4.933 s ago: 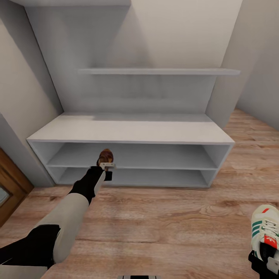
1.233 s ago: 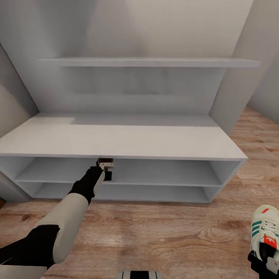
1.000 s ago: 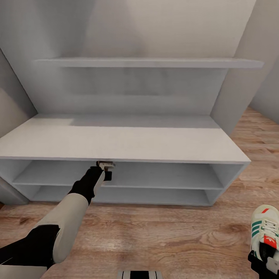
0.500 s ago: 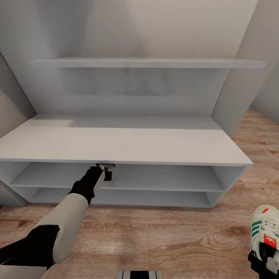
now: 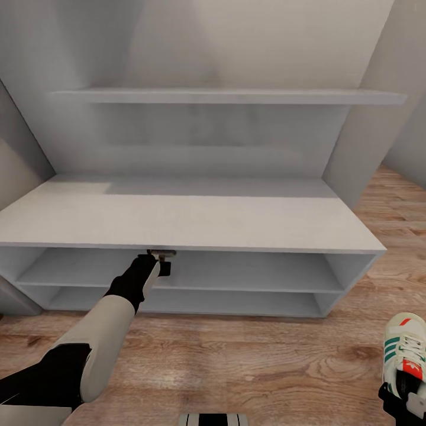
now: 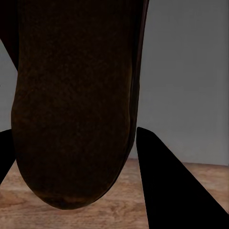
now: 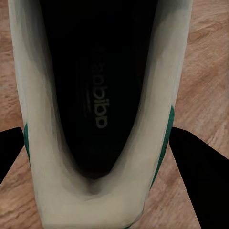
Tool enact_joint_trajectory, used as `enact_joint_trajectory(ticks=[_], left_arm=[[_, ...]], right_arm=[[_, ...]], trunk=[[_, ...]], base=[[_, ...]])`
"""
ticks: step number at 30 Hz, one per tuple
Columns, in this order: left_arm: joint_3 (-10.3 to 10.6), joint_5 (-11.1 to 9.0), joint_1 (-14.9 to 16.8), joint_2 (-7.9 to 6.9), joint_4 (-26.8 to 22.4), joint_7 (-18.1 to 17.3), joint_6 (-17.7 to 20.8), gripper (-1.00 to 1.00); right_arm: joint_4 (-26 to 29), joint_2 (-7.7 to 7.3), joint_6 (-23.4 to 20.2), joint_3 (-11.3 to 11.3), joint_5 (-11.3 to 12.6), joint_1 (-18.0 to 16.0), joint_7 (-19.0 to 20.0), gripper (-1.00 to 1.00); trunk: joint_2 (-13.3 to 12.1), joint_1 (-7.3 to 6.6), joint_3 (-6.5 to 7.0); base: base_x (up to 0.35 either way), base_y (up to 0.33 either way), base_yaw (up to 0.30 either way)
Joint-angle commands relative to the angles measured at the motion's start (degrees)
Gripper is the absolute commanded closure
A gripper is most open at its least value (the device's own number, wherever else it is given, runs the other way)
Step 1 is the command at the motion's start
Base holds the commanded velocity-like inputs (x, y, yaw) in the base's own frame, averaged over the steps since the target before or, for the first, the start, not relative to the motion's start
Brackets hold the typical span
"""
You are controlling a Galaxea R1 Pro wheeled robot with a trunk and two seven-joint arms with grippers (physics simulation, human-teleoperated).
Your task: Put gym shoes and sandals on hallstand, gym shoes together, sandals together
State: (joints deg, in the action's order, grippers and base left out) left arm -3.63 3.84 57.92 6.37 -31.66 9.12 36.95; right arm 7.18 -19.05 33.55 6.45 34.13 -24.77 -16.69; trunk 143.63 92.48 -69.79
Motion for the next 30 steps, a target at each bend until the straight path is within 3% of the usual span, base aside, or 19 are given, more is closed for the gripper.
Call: enact_joint_trajectory(ticks=[1, 5, 6, 20, 30], left_arm=[[-0.38, 0.54, 0.01, 0.07, -0.08, -0.29, 0.35, 1.00], [-0.41, 0.55, 0.02, -0.08, -0.07, -0.29, 0.40, 1.00], [-0.41, 0.55, 0.02, -0.10, -0.05, -0.29, 0.40, -1.00], [-0.35, 0.56, 0.00, -0.37, -0.06, -0.32, 0.32, -1.00], [-0.32, 0.56, -0.05, -0.40, -0.03, -0.32, 0.17, -1.00]], right_arm=[[0.04, -0.02, 0.02, 0.49, 0.13, -0.02, -0.45, 1.00], [0.03, -0.02, 0.02, 0.49, 0.13, -0.02, -0.45, 1.00], [0.03, -0.02, 0.02, 0.49, 0.14, -0.02, -0.45, 1.00], [0.04, -0.02, 0.02, 0.49, 0.15, -0.02, -0.45, 1.00], [0.03, -0.02, 0.02, 0.49, 0.15, -0.02, -0.45, 1.00]], trunk=[[0.02, -0.01, -0.05], [0.02, -0.01, -0.05], [0.02, -0.01, -0.05], [0.02, -0.01, -0.05], [0.02, -0.01, -0.05]], base=[[0.000, 0.000, 0.000], [0.000, 0.000, 0.000], [0.000, 0.000, 0.000], [0.000, 0.000, 0.000], [-0.270, 0.055, 0.000]])
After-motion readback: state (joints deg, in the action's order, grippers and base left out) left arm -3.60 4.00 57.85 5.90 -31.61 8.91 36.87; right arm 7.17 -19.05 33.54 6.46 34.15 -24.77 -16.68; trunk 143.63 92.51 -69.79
